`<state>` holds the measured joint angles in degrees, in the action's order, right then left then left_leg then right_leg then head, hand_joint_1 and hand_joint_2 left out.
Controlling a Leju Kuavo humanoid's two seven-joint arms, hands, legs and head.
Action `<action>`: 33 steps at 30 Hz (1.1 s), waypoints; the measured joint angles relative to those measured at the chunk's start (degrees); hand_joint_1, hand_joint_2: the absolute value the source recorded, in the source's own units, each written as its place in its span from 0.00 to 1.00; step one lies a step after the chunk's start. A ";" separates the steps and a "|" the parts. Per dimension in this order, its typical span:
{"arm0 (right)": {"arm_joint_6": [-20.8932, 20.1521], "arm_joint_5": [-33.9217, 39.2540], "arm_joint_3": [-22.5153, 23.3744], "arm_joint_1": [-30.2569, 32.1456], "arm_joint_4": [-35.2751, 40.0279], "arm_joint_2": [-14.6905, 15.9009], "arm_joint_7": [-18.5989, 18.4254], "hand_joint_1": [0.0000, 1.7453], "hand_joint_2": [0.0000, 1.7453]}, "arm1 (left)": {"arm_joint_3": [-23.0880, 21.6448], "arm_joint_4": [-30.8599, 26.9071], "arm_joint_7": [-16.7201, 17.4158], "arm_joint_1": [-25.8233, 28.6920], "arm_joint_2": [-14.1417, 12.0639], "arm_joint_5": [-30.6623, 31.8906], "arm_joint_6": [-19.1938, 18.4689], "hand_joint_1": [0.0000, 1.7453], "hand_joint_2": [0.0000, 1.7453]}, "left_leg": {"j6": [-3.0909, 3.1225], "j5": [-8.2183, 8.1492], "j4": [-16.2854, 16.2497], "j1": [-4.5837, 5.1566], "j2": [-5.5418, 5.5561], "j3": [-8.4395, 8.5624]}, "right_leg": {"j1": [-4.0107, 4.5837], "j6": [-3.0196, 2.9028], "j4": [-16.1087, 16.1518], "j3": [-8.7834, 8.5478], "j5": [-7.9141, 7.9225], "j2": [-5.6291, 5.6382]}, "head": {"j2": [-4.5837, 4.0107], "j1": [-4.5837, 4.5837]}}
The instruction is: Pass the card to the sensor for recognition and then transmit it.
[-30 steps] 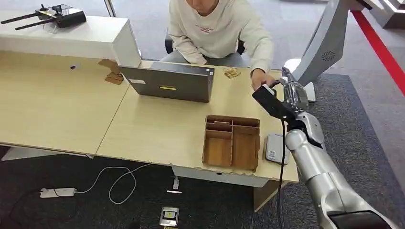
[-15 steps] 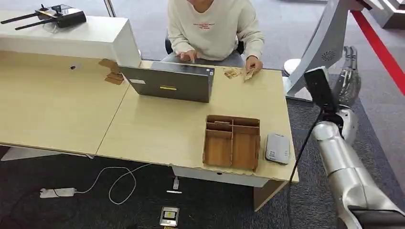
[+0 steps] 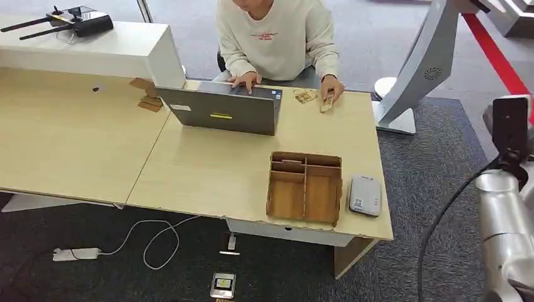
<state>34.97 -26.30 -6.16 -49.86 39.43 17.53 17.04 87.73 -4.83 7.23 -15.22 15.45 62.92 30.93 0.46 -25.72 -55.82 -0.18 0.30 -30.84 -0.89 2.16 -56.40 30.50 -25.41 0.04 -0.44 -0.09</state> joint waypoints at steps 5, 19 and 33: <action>0.76 3.82 8.24 5.04 -2.01 3.76 4.02 0.00 1.00 | 0.00 0.00 0.44 0.22 0.66 -3.56 2.84 0.00 0.00 | 0.06 -0.04 0.01 -0.02 0.31 -0.11 | -0.03 0.05 0.07 -0.16 -0.07 -0.23 | 0.00 -0.09; -1.94 -3.68 13.99 19.97 -14.47 3.74 -14.87 0.00 1.00 | 0.00 0.00 4.24 -0.56 1.90 -4.26 0.13 0.00 0.00 | 0.08 -0.16 0.04 -0.05 0.07 -0.09 | 0.07 0.04 0.09 -0.13 -0.08 -0.01 | 0.00 -0.02; -19.85 -9.83 14.03 26.95 -20.98 2.29 -31.76 0.00 1.00 | -0.02 0.00 10.82 -0.87 1.79 3.61 -5.62 0.00 0.00 | 0.08 -0.16 0.05 -0.04 0.03 -0.08 | 0.00 0.04 0.10 -0.15 -0.08 -0.01 | 0.00 -0.02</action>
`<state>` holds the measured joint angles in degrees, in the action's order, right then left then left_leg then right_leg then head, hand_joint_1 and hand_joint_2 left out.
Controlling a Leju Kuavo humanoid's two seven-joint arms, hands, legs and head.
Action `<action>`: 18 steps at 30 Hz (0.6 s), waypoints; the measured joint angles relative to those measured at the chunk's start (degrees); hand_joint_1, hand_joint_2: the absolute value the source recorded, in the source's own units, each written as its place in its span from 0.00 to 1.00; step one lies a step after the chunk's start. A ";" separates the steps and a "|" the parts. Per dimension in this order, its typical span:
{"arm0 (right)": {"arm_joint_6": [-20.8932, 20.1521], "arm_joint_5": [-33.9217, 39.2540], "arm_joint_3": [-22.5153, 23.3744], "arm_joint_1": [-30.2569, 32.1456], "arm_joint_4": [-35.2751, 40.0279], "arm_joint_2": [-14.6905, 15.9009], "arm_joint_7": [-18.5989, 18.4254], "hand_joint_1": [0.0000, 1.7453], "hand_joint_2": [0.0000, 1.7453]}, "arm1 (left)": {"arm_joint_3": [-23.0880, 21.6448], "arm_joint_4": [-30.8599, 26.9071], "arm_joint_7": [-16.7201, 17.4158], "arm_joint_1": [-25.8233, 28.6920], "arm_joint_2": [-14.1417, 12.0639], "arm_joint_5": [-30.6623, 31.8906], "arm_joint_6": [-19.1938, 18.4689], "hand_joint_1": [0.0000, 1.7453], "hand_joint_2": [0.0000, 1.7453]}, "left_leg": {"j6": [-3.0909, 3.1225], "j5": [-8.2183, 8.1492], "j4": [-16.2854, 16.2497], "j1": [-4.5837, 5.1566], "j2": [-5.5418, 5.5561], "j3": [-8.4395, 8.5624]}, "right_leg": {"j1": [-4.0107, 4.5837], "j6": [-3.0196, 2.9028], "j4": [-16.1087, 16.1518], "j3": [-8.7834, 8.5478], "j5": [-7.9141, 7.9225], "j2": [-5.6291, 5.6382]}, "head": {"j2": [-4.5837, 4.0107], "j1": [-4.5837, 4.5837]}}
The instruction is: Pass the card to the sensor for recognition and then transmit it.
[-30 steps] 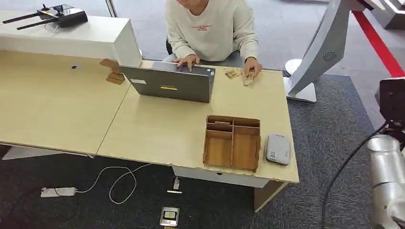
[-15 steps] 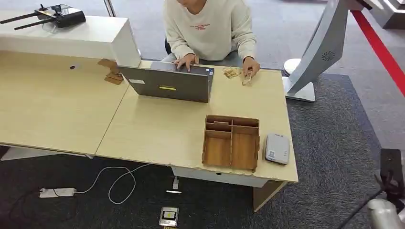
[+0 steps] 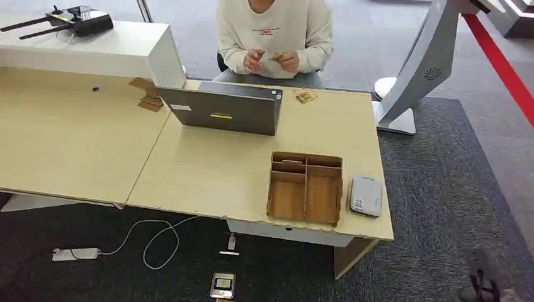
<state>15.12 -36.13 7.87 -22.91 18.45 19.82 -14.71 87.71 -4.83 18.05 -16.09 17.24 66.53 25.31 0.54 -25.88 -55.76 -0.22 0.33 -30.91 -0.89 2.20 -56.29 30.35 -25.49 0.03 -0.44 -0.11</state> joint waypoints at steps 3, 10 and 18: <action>-3.08 -0.89 -0.39 1.59 -0.81 -0.46 -2.27 0.00 1.00 | 0.00 0.00 -0.64 0.45 -0.63 1.73 -2.01 0.00 0.00 | 0.00 0.00 0.01 0.00 0.00 0.00 | 0.00 0.01 0.00 -0.01 -0.02 0.00 | 0.00 0.00; -4.67 -0.52 -0.96 6.51 -2.45 -1.20 -3.38 0.00 1.00 | 0.00 0.04 -0.68 2.07 -2.40 5.26 -1.07 0.00 0.00 | -0.03 -0.04 0.03 -0.01 0.02 -0.02 | 0.02 0.00 0.00 0.01 -0.10 -0.02 | 0.00 0.00; -4.58 1.73 -1.25 11.65 -4.15 -1.75 -2.77 0.00 1.00 | 0.00 0.59 -0.22 2.07 -3.34 6.44 2.97 0.00 0.00 | -0.04 -0.05 0.03 -0.01 0.01 0.04 | 0.01 0.00 0.01 -0.03 -0.10 -0.01 | 0.00 -0.02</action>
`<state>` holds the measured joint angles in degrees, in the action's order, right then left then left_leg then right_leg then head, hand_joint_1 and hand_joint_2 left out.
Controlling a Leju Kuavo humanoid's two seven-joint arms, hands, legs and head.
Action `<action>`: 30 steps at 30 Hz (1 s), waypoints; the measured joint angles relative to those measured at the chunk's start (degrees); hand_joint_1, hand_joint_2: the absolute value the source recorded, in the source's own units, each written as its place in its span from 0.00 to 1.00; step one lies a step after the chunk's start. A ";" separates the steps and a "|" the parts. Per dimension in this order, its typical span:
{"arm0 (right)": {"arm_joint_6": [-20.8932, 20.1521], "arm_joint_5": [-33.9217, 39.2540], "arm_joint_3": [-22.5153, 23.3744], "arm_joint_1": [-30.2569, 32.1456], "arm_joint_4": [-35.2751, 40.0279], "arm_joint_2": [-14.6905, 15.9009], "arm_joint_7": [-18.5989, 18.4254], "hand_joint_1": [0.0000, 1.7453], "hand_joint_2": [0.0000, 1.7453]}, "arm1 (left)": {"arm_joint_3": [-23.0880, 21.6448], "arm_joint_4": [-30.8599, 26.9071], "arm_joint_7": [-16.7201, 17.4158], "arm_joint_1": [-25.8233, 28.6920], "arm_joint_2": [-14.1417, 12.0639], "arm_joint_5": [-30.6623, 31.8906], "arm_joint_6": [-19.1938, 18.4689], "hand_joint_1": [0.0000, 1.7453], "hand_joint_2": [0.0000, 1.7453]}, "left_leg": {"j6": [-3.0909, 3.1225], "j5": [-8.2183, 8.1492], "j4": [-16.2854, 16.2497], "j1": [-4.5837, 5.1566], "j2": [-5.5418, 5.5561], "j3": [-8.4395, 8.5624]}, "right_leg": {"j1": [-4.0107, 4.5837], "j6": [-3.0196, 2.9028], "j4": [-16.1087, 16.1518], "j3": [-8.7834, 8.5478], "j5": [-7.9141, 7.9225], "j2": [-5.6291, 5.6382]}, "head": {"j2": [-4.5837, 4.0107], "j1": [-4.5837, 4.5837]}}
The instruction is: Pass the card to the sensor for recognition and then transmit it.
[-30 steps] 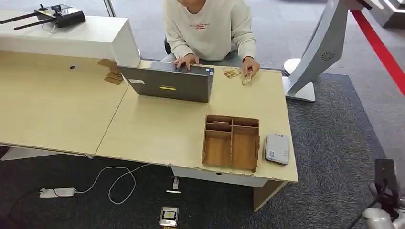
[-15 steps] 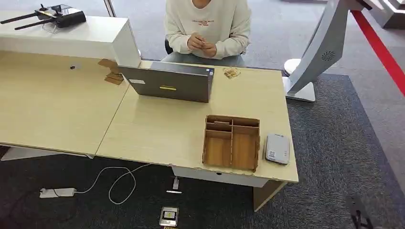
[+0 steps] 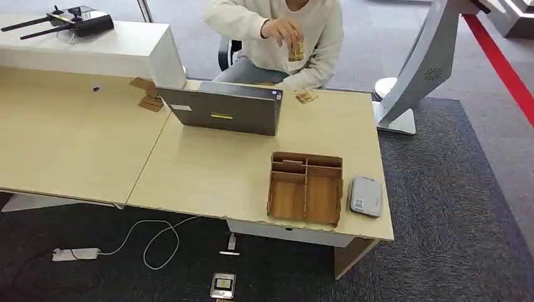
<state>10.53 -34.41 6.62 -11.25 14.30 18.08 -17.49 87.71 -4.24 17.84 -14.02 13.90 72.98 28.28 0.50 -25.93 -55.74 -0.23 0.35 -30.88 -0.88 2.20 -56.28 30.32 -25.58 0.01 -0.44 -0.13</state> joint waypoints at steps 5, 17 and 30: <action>0.13 1.84 0.09 2.43 -0.96 -0.42 -0.11 0.00 1.00 | 0.02 0.68 0.02 -0.12 -0.04 -0.43 2.49 0.00 0.00 | 0.00 -0.01 0.00 0.00 -0.01 0.01 | 0.00 0.00 0.00 0.00 0.00 0.02 | 0.00 -0.02; -0.70 2.58 0.96 3.42 -2.43 -1.03 -0.79 0.00 1.00 | 0.07 1.68 0.63 -0.26 -0.33 -2.12 4.24 0.00 0.00 | 0.00 -0.01 0.00 0.00 -0.06 0.05 | 0.00 0.00 0.00 -0.04 0.00 0.02 | 0.00 0.00; -2.32 -0.19 0.94 1.31 -2.67 -1.12 -0.24 0.00 1.00 | 0.07 1.68 -3.78 0.08 0.04 -14.88 0.09 0.00 0.00 | 0.00 0.00 0.00 0.01 -0.06 0.09 | 0.00 0.00 0.00 -0.09 0.01 0.02 | 0.00 0.00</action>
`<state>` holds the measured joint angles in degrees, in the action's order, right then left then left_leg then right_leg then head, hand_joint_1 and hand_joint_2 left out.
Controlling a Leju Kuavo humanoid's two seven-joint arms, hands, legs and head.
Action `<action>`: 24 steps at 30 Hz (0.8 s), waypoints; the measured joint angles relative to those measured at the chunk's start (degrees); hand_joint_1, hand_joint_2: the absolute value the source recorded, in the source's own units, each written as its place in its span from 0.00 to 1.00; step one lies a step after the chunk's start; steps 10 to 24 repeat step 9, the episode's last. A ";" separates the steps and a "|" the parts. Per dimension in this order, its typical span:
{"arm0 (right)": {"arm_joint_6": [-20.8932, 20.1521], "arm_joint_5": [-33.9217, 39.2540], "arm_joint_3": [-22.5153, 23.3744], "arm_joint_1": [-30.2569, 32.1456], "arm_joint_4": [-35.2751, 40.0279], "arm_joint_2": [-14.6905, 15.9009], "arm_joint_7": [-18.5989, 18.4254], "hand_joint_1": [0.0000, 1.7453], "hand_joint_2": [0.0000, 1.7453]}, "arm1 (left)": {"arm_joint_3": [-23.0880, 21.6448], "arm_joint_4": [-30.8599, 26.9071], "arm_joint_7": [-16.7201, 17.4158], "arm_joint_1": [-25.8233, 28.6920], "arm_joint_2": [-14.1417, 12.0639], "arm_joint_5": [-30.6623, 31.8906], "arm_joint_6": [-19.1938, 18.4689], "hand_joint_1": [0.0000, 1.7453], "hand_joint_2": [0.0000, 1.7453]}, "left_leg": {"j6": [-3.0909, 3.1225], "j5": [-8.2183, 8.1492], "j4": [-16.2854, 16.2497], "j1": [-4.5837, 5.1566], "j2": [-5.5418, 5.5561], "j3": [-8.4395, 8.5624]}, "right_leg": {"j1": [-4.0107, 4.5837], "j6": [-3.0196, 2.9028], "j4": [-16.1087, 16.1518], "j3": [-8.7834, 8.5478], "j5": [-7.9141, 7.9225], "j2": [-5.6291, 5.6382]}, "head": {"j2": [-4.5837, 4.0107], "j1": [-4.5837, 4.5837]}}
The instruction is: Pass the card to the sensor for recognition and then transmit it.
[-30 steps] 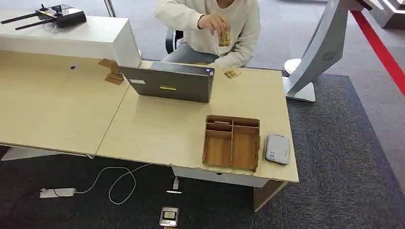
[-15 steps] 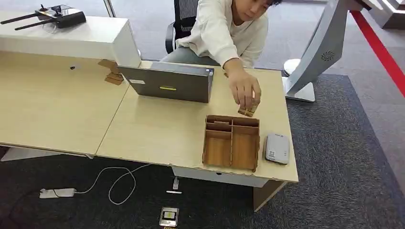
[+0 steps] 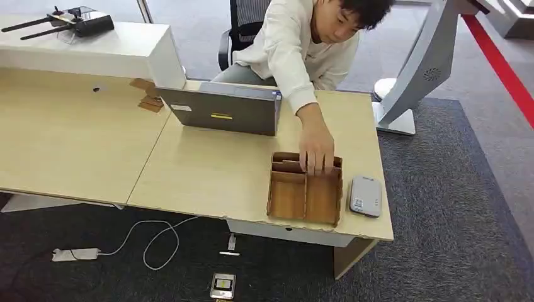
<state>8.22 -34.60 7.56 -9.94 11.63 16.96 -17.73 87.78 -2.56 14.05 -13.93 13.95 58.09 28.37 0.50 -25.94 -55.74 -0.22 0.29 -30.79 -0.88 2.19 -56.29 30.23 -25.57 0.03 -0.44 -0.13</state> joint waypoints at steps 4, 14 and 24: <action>-0.07 -0.31 -0.04 -0.69 0.00 -0.20 0.00 0.00 1.00 | 0.00 -0.02 -0.24 0.06 0.11 -0.24 -0.57 0.00 0.00 | 0.00 0.00 0.00 0.00 0.01 0.01 | 0.01 0.00 0.00 -0.01 0.00 0.00 | 0.00 0.00; -0.07 -0.90 -0.11 -1.11 0.02 -0.50 -0.02 0.00 1.00 | 0.00 -0.07 0.00 0.13 -0.11 -0.13 -1.18 0.00 0.00 | 0.00 0.00 0.01 0.00 0.01 0.00 | 0.02 0.00 -0.02 -0.02 0.00 0.00 | 0.00 0.02; -0.07 -0.90 -0.11 -1.11 0.02 -0.50 -0.02 0.00 1.00 | 0.00 -0.07 0.00 0.13 -0.11 -0.13 -1.18 0.00 0.00 | 0.00 0.00 0.01 0.00 0.01 0.00 | 0.02 0.00 -0.02 -0.02 0.00 0.00 | 0.00 0.02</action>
